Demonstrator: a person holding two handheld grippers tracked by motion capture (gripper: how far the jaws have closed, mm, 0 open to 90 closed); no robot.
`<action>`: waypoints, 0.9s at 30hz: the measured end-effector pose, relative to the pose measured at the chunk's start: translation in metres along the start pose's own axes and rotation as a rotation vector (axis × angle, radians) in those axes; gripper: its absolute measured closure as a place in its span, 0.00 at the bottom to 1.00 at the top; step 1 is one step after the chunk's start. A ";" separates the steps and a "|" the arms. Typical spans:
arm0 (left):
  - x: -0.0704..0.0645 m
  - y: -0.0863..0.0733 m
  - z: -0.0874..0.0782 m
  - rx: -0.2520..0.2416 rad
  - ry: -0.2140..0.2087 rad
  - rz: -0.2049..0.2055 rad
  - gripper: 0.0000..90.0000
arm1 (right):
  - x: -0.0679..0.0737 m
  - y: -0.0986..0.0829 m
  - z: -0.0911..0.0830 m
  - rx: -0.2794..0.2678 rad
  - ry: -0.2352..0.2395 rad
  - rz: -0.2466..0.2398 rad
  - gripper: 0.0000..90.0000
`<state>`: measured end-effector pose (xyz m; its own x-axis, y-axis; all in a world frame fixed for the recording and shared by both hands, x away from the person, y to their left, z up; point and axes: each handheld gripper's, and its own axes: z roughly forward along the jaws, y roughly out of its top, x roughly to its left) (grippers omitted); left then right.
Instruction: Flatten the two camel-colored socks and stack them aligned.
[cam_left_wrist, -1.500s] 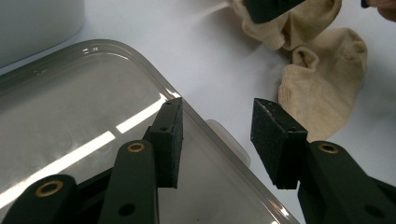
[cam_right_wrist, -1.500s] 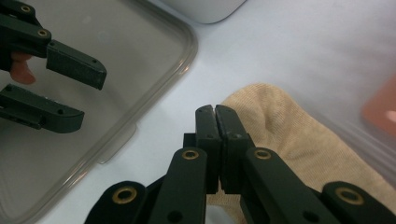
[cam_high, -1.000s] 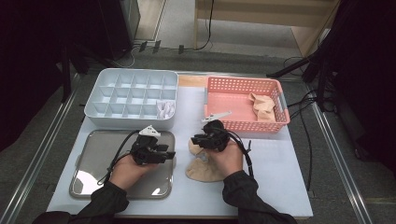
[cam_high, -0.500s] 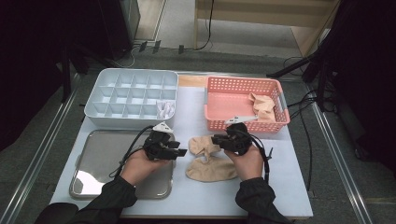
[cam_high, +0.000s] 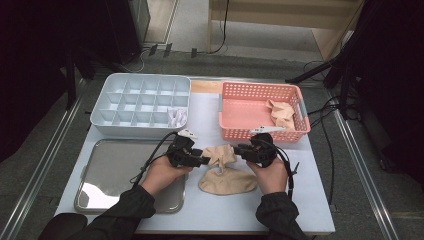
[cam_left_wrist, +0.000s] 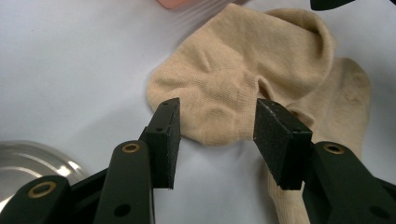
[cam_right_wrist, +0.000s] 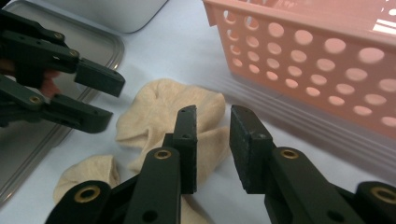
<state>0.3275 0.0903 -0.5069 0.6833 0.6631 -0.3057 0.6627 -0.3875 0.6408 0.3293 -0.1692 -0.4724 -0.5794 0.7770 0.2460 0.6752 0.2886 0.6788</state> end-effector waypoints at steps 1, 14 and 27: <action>0.000 0.000 0.002 0.009 0.004 0.006 0.59 | 0.000 0.000 0.002 0.000 -0.001 0.004 0.80; 0.003 -0.004 0.013 0.044 0.027 0.055 0.88 | -0.005 -0.013 0.035 0.134 0.006 0.010 0.78; 0.002 -0.003 0.013 0.055 0.012 0.042 0.99 | -0.010 -0.012 0.023 0.125 0.015 0.020 0.97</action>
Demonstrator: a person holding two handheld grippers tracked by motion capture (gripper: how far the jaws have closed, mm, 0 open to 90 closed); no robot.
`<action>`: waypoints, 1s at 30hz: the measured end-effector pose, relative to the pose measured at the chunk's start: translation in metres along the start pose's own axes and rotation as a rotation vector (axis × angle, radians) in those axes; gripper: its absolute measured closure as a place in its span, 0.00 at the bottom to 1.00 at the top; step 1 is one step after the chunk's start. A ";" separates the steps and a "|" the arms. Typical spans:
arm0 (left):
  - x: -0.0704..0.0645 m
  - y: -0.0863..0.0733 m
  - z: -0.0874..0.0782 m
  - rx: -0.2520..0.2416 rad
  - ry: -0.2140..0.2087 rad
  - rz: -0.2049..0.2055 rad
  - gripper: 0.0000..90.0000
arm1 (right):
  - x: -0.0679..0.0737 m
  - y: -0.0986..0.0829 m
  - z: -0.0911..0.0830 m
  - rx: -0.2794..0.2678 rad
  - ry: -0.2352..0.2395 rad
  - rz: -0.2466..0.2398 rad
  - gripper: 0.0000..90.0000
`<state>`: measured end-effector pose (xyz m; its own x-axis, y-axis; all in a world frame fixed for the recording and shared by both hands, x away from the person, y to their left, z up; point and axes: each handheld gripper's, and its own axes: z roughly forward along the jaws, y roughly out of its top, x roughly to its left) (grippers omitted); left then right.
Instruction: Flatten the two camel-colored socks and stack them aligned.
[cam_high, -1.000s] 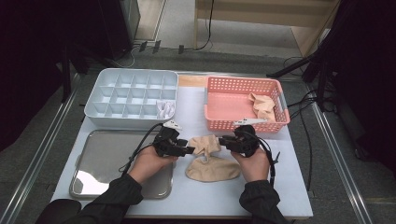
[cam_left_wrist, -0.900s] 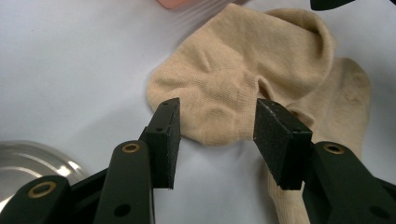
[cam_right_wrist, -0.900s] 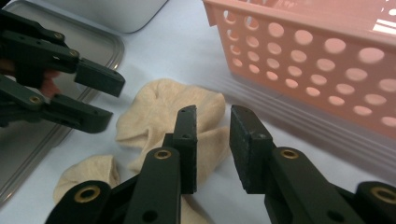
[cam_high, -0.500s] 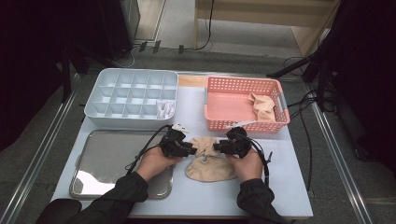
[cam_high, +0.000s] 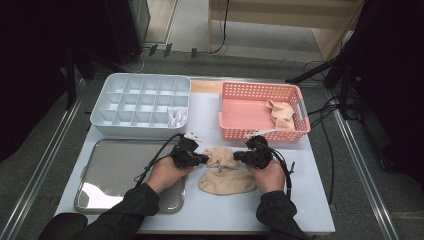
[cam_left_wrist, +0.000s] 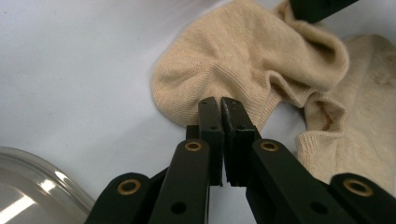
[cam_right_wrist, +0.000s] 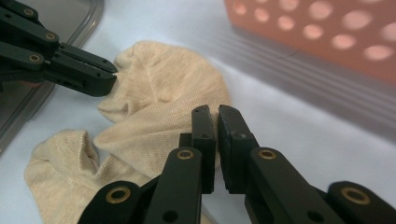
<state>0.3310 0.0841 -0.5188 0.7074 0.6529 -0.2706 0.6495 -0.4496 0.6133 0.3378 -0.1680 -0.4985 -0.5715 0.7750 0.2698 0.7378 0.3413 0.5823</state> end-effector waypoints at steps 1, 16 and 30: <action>0.000 0.000 0.000 0.001 0.003 0.002 0.99 | 0.000 0.000 -0.003 -0.008 -0.006 -0.006 0.97; 0.002 0.000 -0.003 0.000 0.028 0.001 0.99 | -0.027 -0.024 -0.037 -0.010 -0.125 0.002 1.00; -0.008 0.002 -0.018 -0.054 -0.022 0.044 0.79 | -0.013 -0.028 -0.048 -0.078 -0.076 -0.007 0.88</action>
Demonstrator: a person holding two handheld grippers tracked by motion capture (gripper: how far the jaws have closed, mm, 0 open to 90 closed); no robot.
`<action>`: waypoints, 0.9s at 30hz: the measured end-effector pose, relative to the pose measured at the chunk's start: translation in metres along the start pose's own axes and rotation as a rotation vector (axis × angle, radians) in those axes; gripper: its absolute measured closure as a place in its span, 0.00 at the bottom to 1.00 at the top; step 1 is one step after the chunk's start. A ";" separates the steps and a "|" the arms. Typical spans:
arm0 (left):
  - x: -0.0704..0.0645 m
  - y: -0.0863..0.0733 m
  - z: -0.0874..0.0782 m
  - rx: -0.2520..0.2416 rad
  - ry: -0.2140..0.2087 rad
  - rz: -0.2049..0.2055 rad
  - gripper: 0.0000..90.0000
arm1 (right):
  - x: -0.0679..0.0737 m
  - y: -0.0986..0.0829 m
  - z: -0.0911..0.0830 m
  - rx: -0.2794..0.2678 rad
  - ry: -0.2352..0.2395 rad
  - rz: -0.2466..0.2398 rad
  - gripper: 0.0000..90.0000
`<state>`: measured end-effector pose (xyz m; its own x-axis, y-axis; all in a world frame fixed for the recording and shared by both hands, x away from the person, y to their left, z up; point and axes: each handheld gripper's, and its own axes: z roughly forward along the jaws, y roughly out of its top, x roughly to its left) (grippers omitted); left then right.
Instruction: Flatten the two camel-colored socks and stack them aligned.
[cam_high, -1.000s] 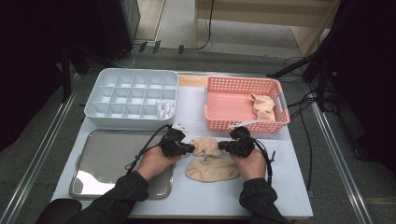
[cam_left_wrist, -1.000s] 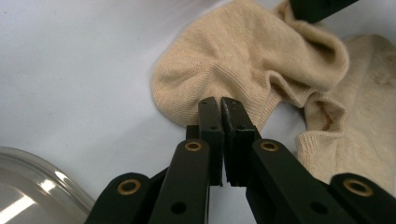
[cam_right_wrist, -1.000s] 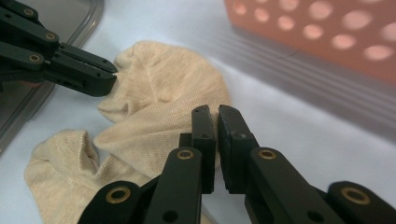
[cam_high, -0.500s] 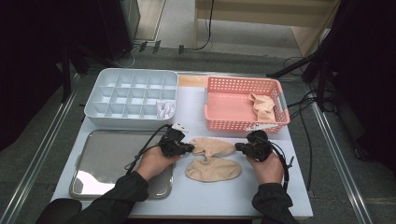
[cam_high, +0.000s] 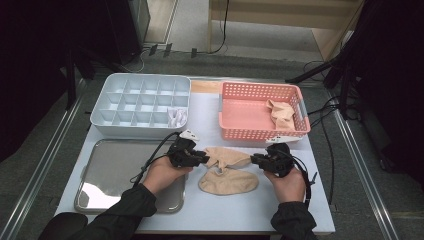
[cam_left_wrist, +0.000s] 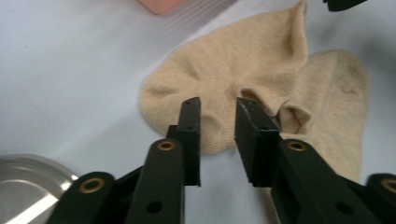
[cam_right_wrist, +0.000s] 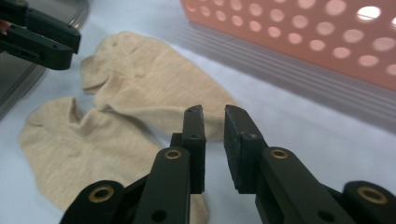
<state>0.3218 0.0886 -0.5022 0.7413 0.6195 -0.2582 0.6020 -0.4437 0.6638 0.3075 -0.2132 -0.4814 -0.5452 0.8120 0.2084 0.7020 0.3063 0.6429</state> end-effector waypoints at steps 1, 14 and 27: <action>-0.001 0.000 0.002 0.005 -0.004 0.002 0.78 | 0.001 -0.001 0.000 0.002 0.006 -0.003 0.88; -0.009 -0.009 0.019 0.021 0.041 0.049 0.82 | 0.019 -0.001 0.012 0.011 0.063 -0.028 0.84; -0.003 -0.007 0.017 0.031 -0.023 -0.038 1.00 | 0.033 0.001 0.015 0.012 0.099 -0.070 0.84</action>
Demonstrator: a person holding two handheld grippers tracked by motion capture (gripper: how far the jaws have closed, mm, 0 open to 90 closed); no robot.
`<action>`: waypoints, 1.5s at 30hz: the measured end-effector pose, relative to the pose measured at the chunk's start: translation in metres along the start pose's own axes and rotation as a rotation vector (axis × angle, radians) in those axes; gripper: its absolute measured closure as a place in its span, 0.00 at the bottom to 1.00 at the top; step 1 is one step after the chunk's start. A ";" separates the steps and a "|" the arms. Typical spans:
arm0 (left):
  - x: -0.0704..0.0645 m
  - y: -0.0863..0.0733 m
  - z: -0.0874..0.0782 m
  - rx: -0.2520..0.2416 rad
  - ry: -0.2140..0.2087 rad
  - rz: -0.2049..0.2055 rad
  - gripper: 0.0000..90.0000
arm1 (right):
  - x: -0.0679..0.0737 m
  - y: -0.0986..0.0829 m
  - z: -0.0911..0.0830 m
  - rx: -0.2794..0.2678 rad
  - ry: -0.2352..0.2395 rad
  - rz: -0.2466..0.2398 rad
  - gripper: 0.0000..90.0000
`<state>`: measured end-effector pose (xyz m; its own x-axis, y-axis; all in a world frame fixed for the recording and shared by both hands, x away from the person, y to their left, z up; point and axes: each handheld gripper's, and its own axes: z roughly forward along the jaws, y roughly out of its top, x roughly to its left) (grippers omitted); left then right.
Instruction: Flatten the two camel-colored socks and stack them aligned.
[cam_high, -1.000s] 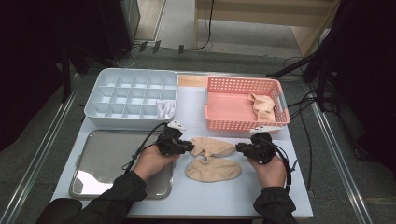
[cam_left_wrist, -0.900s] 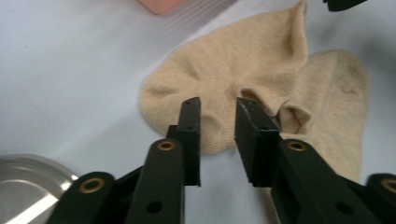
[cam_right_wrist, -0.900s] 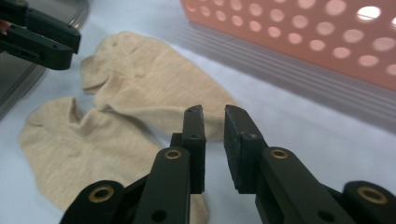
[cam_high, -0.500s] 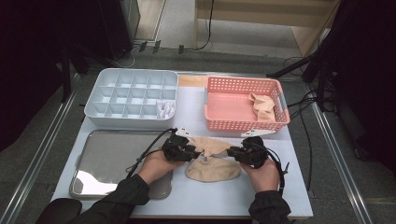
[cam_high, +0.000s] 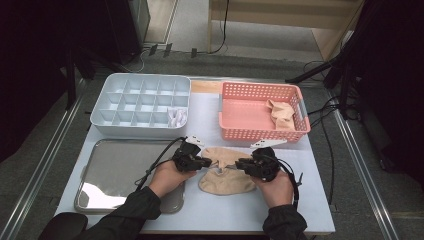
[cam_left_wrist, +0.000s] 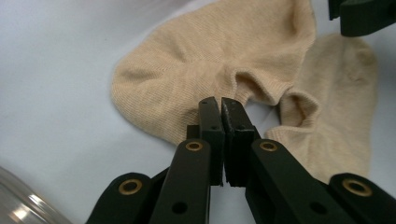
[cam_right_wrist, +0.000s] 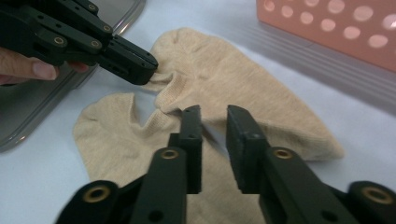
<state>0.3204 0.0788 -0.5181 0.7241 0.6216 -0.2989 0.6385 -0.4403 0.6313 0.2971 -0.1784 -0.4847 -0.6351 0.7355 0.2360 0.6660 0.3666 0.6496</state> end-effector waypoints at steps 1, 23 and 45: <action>0.000 0.001 -0.001 -0.007 -0.007 -0.010 1.00 | 0.000 0.000 0.000 -0.004 -0.002 -0.005 0.83; 0.020 -0.002 -0.027 -0.038 -0.020 -0.086 0.99 | -0.010 -0.001 0.020 0.017 -0.026 -0.050 0.63; 0.012 -0.005 -0.024 -0.020 0.022 0.027 0.73 | -0.015 0.007 0.033 0.070 -0.079 -0.001 0.99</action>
<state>0.3195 0.1043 -0.5072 0.7348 0.6238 -0.2665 0.6135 -0.4436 0.6533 0.3241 -0.1683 -0.5071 -0.6048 0.7768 0.1756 0.6927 0.4042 0.5973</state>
